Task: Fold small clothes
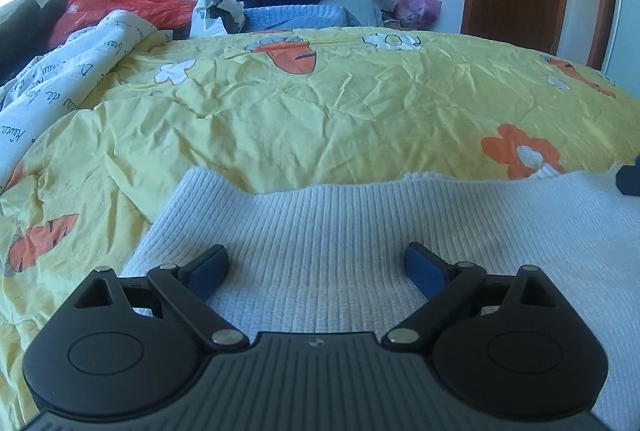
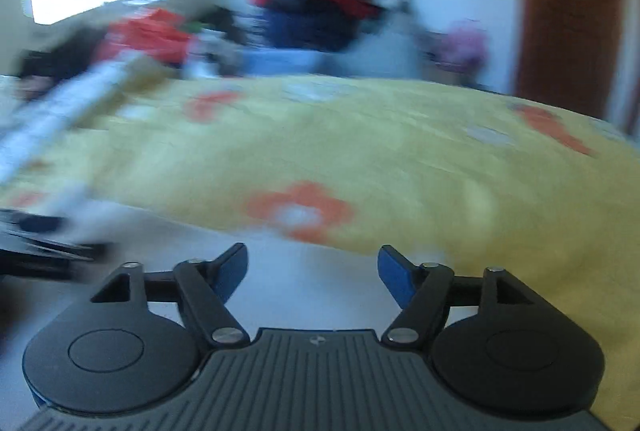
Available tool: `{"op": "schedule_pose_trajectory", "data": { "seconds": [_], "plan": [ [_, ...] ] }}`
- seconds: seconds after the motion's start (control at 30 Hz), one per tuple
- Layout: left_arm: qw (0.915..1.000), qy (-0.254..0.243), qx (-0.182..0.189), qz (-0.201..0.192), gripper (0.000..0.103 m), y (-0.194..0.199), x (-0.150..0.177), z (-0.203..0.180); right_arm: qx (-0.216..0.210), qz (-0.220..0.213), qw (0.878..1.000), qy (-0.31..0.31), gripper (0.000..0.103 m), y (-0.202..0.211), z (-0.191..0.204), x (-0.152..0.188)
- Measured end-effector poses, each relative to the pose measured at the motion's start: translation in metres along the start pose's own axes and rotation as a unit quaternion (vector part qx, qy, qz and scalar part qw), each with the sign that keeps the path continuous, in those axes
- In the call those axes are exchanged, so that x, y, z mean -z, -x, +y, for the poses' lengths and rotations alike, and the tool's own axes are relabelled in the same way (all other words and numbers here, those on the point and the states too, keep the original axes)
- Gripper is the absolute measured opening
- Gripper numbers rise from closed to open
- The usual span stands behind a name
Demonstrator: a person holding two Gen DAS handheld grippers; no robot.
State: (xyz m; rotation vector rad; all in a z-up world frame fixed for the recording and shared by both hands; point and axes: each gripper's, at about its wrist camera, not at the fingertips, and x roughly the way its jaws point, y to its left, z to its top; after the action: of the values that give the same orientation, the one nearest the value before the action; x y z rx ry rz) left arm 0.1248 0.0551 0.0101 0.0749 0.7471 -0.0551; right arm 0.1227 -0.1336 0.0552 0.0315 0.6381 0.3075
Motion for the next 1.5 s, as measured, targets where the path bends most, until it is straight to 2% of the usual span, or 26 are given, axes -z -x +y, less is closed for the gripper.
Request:
{"op": "schedule_pose_trajectory", "data": {
  "seconds": [0.03,0.1,0.23,0.27,0.37,0.47,0.53,0.57,0.63,0.7,0.73,0.77,0.87,0.97,1.0,1.1,1.2,1.27,1.4,1.47,1.5],
  "plan": [
    [1.0000,0.000,0.000,0.000,0.097,0.000,0.000,0.000,-0.023,0.006,1.000,0.016,0.083,-0.003,0.016,-0.004],
    [1.0000,0.000,0.000,-0.001,0.097,0.002,0.002,-0.002,-0.049,0.019,0.997,0.050,0.084,-0.015,0.042,-0.007],
    [1.0000,0.001,0.000,-0.001,0.097,0.001,0.001,-0.002,-0.053,0.073,0.994,0.064,0.084,-0.064,0.062,0.002],
    [1.0000,0.000,0.000,-0.001,0.097,0.001,0.001,-0.002,-0.048,0.071,0.994,0.069,0.090,-0.071,0.063,0.009],
    [1.0000,0.005,0.005,0.000,0.097,0.002,0.002,-0.002,-0.066,0.065,0.995,0.045,0.091,-0.075,0.053,0.007],
    [0.9999,0.010,0.010,0.001,0.097,0.001,0.001,0.001,-0.057,0.067,0.995,0.056,0.092,-0.078,0.058,0.005],
    [0.9994,0.028,0.012,-0.019,0.097,0.013,0.003,0.008,-0.059,0.064,0.995,0.053,0.092,-0.077,0.058,0.007],
    [0.9977,0.049,-0.001,-0.047,0.097,0.029,0.006,0.014,-0.062,0.063,0.995,0.047,0.092,-0.076,0.056,0.008],
    [0.9903,0.095,-0.020,-0.099,0.097,0.065,0.018,0.030,-0.062,0.059,0.995,0.043,0.092,-0.072,0.055,0.009],
    [0.9798,0.151,0.006,-0.132,0.098,0.104,0.040,0.052,-0.061,0.058,0.996,0.042,0.092,-0.072,0.054,0.009],
    [0.9715,0.191,0.019,-0.139,0.098,0.123,0.056,0.066,-0.060,0.058,0.996,0.043,0.093,-0.073,0.054,0.009],
    [0.9620,0.234,0.030,-0.138,0.098,0.138,0.072,0.077,-0.060,0.058,0.996,0.044,0.093,-0.073,0.055,0.009],
    [0.9263,0.352,0.072,-0.115,0.098,0.166,0.130,0.101,-0.062,0.056,0.996,0.041,0.093,-0.072,0.054,0.009],
    [0.8964,0.426,0.087,-0.085,0.098,0.177,0.175,0.107,-0.065,0.054,0.996,0.037,0.094,-0.072,0.053,0.009],
    [0.8909,0.438,0.094,-0.077,0.098,0.177,0.183,0.107,-0.066,0.054,0.996,0.037,0.094,-0.071,0.053,0.009],
    [0.8850,0.448,0.108,-0.063,0.098,0.172,0.186,0.108,-0.067,0.051,0.996,0.032,0.094,-0.070,0.052,0.010],
    [0.8665,0.474,0.150,-0.049,0.098,0.154,0.179,0.113,-0.070,0.048,0.996,0.024,0.094,-0.068,0.049,0.010],
    [0.8600,0.485,0.151,-0.047,0.098,0.145,0.174,0.112,-0.073,0.046,0.996,0.019,0.094,-0.067,0.048,0.010],
    [0.8623,0.489,0.119,-0.055,0.097,0.133,0.158,0.104,-0.077,0.043,0.996,0.011,0.094,-0.065,0.046,0.010],
    [0.8672,0.485,0.093,-0.062,0.086,0.130,0.153,0.098,-0.081,0.043,0.996,0.006,0.094,-0.065,0.044,0.010],
    [0.8723,0.479,0.079,-0.060,0.074,0.129,0.152,0.096,-0.083,0.043,0.996,0.003,0.094,-0.065,0.043,0.010]
  ]
}}
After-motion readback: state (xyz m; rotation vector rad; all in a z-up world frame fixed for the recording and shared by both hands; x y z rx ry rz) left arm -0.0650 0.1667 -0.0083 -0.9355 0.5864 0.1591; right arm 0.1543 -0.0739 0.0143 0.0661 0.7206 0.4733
